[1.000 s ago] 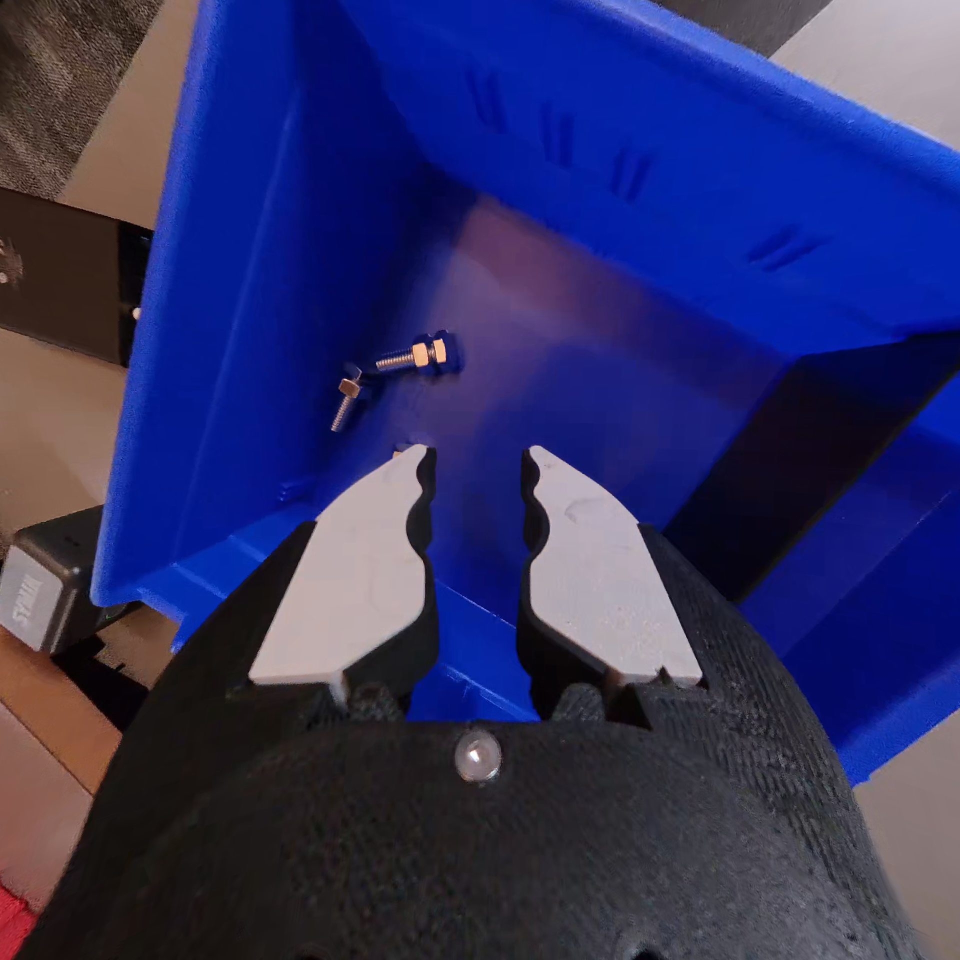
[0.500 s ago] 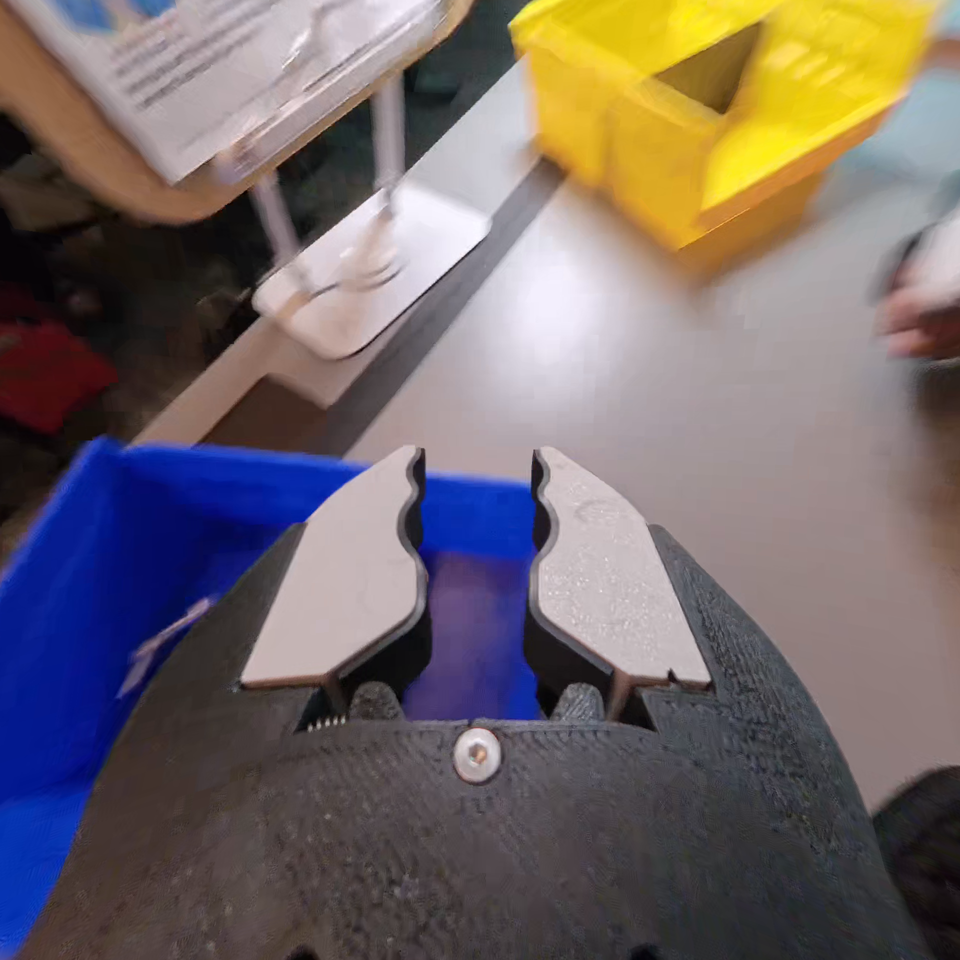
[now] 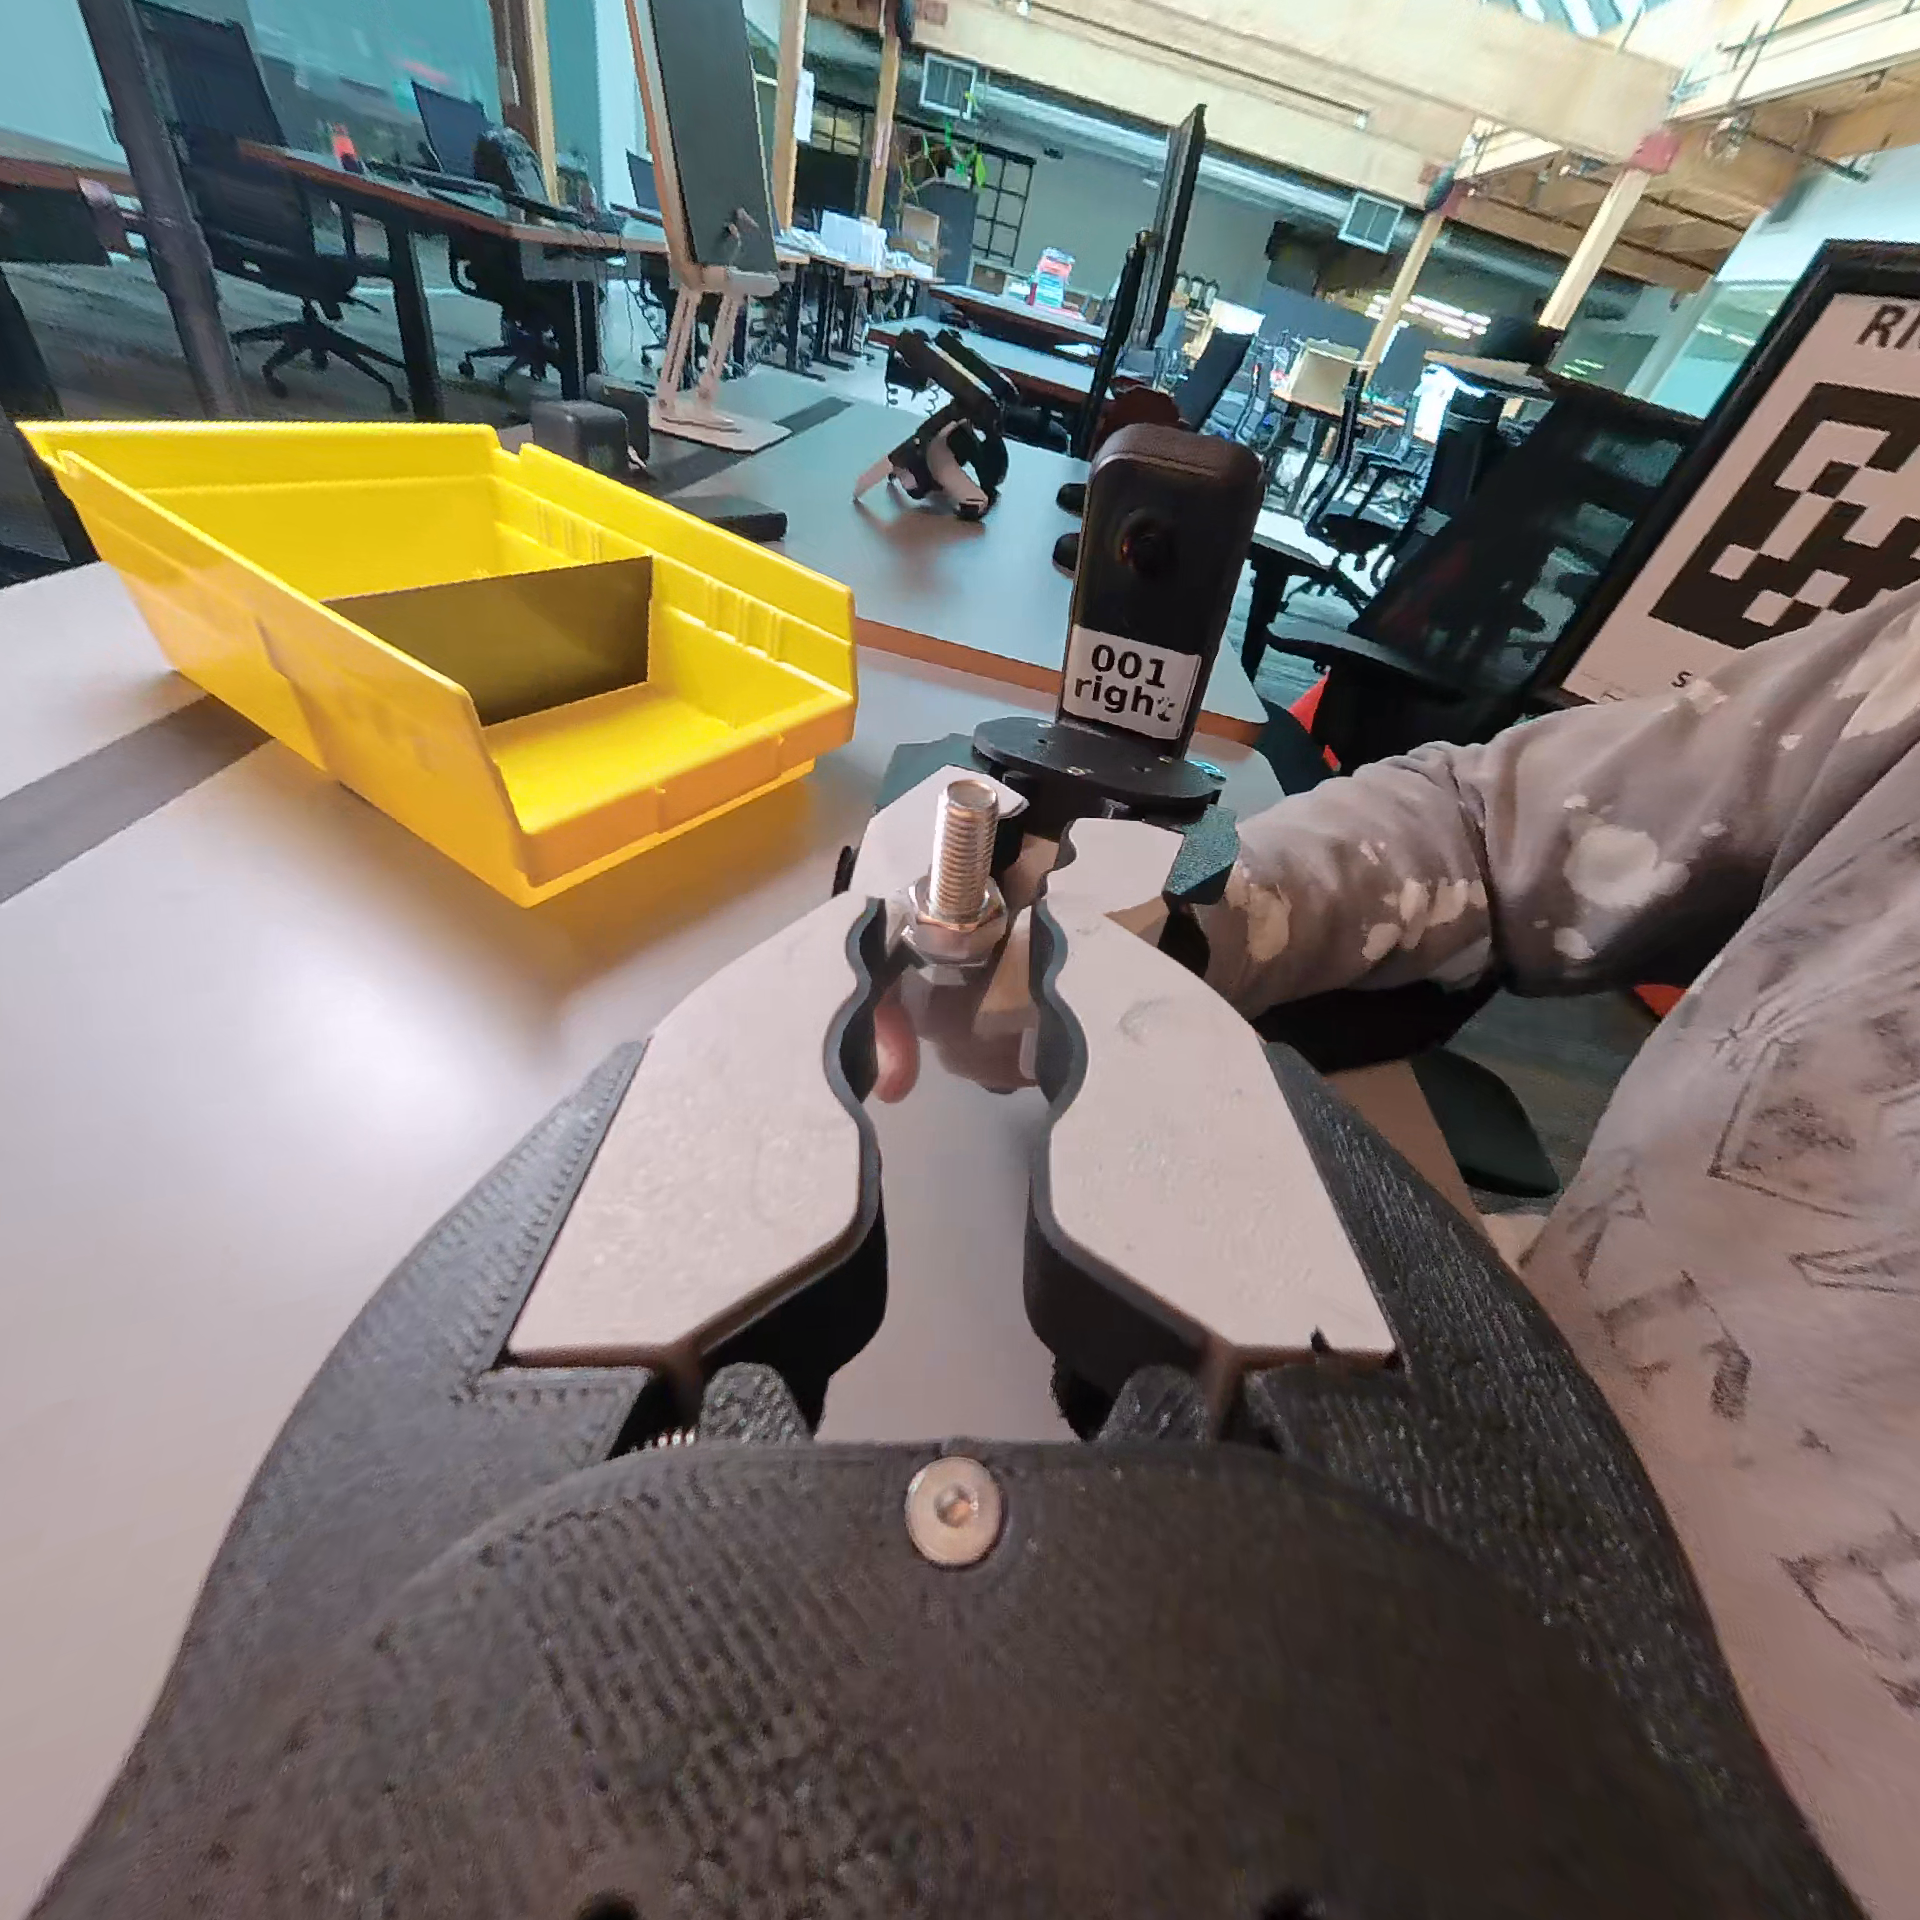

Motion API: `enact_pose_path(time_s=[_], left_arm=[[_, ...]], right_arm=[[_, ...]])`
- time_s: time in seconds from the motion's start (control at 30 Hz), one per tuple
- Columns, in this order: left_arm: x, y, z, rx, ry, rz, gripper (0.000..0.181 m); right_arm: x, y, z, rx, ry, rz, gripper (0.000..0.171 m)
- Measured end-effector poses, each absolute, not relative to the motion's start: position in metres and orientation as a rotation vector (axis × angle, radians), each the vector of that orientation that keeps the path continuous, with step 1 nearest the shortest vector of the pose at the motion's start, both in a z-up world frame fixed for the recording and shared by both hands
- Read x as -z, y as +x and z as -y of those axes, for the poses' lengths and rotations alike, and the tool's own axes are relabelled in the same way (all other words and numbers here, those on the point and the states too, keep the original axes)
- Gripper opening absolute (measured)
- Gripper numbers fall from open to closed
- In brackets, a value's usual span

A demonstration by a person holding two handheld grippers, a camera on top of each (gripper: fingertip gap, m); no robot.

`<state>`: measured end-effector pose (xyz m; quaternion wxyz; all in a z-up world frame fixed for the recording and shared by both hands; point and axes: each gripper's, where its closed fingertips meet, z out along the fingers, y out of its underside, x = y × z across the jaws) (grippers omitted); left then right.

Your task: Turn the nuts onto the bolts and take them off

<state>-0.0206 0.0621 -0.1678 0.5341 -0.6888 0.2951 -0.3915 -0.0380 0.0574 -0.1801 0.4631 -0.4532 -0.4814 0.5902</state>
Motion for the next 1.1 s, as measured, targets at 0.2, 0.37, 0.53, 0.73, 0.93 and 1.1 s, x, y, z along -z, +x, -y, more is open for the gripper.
enact_pose_path(time_s=[0.2,0.37,0.53,0.73,0.93,1.1], left_arm=[[0.173,-0.023,-0.062,0.926,-1.584,-0.719,0.019],[0.171,-0.026,-0.062,0.926,-1.568,-0.818,0.018],[0.147,-0.038,-0.074,0.902,-1.493,-0.884,0.018],[0.122,-0.056,-0.092,0.908,-1.412,-0.802,0.018],[0.140,-0.078,-0.114,0.802,-1.457,-0.620,0.012],[0.135,-0.058,-0.098,0.875,-1.423,-0.698,0.025]], right_arm=[[0.186,-0.041,-0.056,-1.503,-1.141,1.187,0.018],[0.185,-0.046,-0.055,-1.559,-1.133,1.197,0.018],[0.165,-0.060,-0.067,-1.470,-1.104,1.239,0.018],[0.137,-0.075,-0.090,-1.358,-1.094,1.213,0.018],[0.150,-0.060,-0.083,-1.421,-1.084,1.212,0.018],[0.161,-0.062,-0.095,-1.348,-1.193,1.229,0.018]])
